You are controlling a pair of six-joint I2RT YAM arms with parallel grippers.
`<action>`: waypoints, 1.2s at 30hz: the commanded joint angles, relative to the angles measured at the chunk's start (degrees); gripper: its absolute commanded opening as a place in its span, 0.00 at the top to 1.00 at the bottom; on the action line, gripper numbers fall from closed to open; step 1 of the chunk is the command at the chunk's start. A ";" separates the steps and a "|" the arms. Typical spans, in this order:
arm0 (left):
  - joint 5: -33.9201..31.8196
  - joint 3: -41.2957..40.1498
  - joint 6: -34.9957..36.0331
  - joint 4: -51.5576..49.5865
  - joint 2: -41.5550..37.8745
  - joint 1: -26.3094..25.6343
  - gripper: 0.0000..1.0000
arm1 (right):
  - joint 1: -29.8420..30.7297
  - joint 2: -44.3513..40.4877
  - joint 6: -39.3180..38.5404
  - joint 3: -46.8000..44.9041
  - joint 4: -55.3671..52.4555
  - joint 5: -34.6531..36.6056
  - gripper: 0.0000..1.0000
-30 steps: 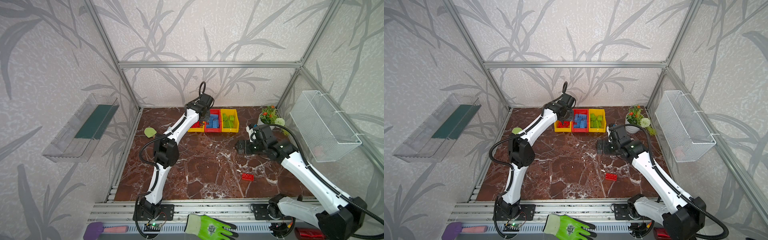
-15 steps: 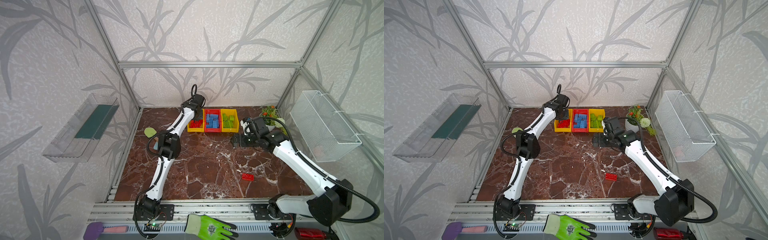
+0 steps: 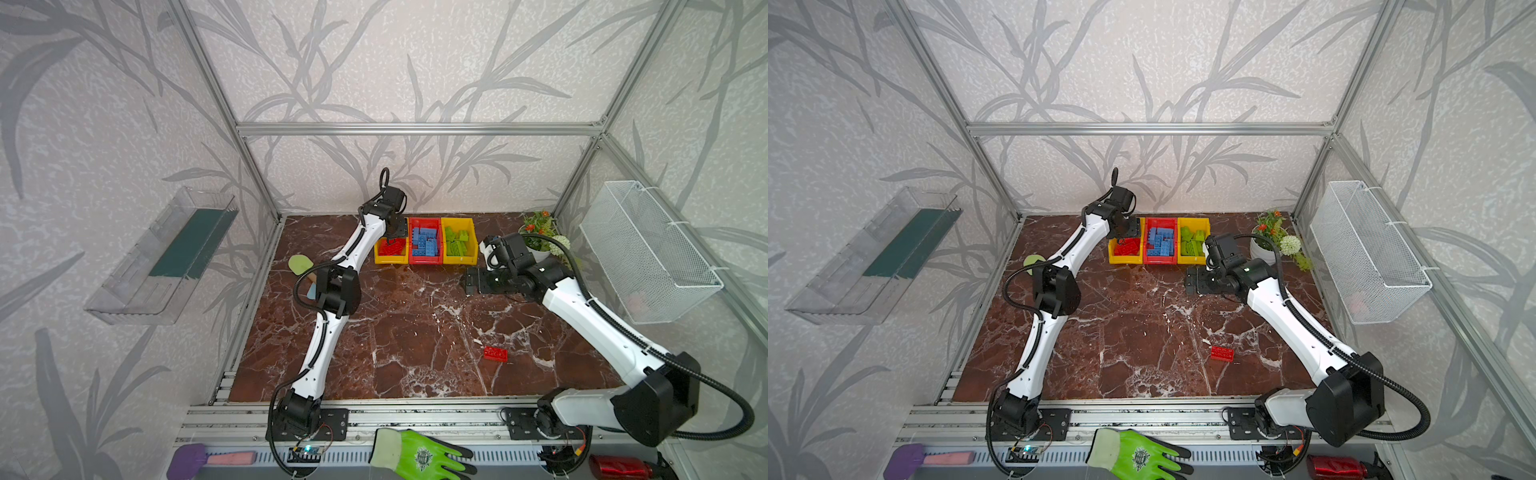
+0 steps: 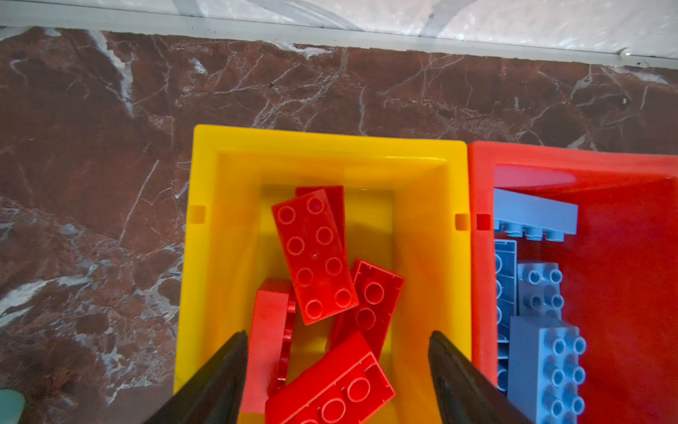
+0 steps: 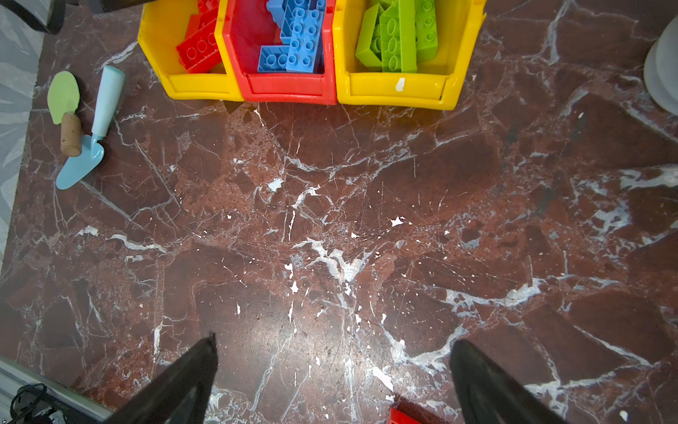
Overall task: Sort the legos into containers by color
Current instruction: Place the lego in the container, then move the lego to the center of the table.
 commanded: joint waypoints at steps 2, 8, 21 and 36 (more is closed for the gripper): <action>1.26 -4.05 -0.48 -1.50 -8.56 -1.37 0.22 | -0.25 -5.43 0.54 -1.36 -2.43 2.09 0.01; -0.45 -22.50 -1.11 4.07 -22.13 -7.73 0.22 | -1.61 -13.23 1.72 -5.04 -6.85 7.91 0.01; -0.86 -63.47 -6.56 18.11 -44.66 -28.99 0.22 | -10.53 -25.23 6.87 -12.60 -12.05 7.04 0.01; -12.37 -86.91 -12.43 24.06 -64.65 -28.90 0.16 | 6.16 -22.39 24.42 -35.92 -3.49 8.03 0.01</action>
